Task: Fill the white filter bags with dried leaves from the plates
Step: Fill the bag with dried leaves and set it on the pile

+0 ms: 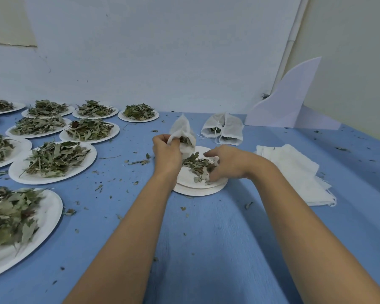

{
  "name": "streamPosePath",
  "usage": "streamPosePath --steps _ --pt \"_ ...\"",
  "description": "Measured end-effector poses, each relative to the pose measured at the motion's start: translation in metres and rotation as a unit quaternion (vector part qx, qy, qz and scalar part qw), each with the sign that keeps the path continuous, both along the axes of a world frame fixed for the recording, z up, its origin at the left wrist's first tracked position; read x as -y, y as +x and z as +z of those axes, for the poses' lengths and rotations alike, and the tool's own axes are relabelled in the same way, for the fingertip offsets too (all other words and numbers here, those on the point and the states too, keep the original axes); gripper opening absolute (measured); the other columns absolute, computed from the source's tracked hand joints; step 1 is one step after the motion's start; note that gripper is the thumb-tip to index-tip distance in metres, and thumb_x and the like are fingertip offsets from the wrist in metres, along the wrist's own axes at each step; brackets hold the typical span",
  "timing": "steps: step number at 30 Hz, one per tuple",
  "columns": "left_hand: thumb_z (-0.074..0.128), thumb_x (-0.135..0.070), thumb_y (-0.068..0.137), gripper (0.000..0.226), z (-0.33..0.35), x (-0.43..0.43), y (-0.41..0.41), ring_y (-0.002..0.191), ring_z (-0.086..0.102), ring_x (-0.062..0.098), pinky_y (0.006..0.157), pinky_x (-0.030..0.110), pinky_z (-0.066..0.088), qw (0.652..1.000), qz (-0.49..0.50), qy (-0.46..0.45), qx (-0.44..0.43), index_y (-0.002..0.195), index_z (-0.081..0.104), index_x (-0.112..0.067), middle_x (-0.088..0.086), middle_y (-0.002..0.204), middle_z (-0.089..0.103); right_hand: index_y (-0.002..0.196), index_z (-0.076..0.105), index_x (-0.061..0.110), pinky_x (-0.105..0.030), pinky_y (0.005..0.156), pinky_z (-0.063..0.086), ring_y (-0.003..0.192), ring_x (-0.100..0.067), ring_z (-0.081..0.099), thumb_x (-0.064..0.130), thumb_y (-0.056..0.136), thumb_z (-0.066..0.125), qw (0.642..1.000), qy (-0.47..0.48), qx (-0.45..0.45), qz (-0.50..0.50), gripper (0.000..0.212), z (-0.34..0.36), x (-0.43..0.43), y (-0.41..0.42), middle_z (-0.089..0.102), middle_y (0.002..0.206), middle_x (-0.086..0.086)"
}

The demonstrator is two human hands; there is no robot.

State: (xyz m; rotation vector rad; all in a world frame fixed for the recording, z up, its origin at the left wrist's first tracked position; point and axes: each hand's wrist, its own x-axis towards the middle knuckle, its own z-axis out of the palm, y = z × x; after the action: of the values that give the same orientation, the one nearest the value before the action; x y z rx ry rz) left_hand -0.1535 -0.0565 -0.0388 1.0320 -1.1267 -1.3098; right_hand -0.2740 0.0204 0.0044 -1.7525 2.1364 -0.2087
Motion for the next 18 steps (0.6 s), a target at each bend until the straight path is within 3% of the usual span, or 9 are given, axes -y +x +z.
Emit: streamPosePath --steps 3,5,7,8,12,15,18 --pt "0.045 -0.022 0.098 0.017 0.001 -0.002 -0.002 0.1 0.055 0.024 0.091 0.042 0.049 0.999 -0.023 -0.004 0.028 0.085 0.035 -0.028 0.016 0.126 0.047 0.144 0.038 0.02 -0.03 0.103 0.039 0.127 -0.018 0.046 0.028 0.081 0.068 1.0 0.028 0.004 -0.001 0.071 0.0 -0.001 0.002 0.046 0.142 0.002" --pt "0.044 -0.021 0.099 0.011 0.001 -0.003 -0.002 0.107 0.055 0.028 0.094 0.045 0.049 0.999 -0.028 -0.004 0.04 0.091 0.036 -0.024 0.017 0.128 0.045 0.135 0.051 0.019 -0.026 0.089 0.045 0.114 -0.018 0.052 0.027 0.082 0.066 1.0 0.015 -0.012 -0.004 0.056 -0.002 0.0 0.005 0.056 0.13 0.001" --pt "0.042 -0.022 0.099 0.008 0.001 -0.003 -0.001 0.107 0.054 0.028 0.089 0.04 0.049 0.998 -0.023 -0.014 0.063 0.1 0.035 -0.019 0.018 0.128 0.045 0.116 0.064 0.017 -0.022 0.068 0.045 0.096 -0.018 0.056 0.026 0.083 0.063 0.999 -0.015 -0.036 -0.003 0.035 -0.006 0.003 0.01 0.064 0.113 -0.003" --pt "0.042 -0.022 0.1 0.009 0.001 -0.003 -0.002 0.107 0.053 0.027 0.085 0.037 0.047 0.996 -0.018 -0.024 0.081 0.102 0.034 -0.018 0.018 0.128 0.045 0.111 0.066 0.015 -0.022 0.064 0.044 0.094 -0.018 0.057 0.027 0.083 0.062 0.999 -0.029 -0.045 -0.006 0.031 -0.009 0.004 0.013 0.066 0.109 -0.004" --pt "0.038 -0.019 0.101 0.008 0.0 -0.002 -0.001 0.103 0.049 0.022 0.076 0.028 0.038 0.992 -0.005 -0.054 0.115 0.104 0.033 -0.015 0.016 0.128 0.043 0.125 0.059 0.01 -0.028 0.088 0.046 0.115 -0.022 0.054 0.031 0.084 0.066 0.996 -0.057 -0.064 -0.019 0.046 -0.014 0.009 0.014 0.06 0.125 -0.006" --pt "0.037 -0.021 0.101 0.006 -0.001 -0.001 0.0 0.093 0.046 0.016 0.068 0.023 0.034 0.99 0.003 -0.059 0.13 0.104 0.032 -0.017 0.013 0.127 0.043 0.14 0.045 0.017 -0.021 0.087 0.036 0.126 -0.019 0.047 0.027 0.081 0.071 0.997 -0.071 -0.025 -0.004 0.066 -0.008 0.007 0.004 0.047 0.142 -0.002" --pt "0.036 -0.021 0.101 0.006 -0.001 0.0 0.001 0.092 0.046 0.017 0.068 0.025 0.035 0.989 0.003 -0.057 0.135 0.104 0.032 -0.018 0.014 0.127 0.044 0.141 0.043 0.024 -0.02 0.087 0.032 0.121 -0.013 0.047 0.021 0.079 0.075 0.996 -0.082 0.03 0.029 0.07 -0.003 0.003 -0.006 0.045 0.142 0.003"
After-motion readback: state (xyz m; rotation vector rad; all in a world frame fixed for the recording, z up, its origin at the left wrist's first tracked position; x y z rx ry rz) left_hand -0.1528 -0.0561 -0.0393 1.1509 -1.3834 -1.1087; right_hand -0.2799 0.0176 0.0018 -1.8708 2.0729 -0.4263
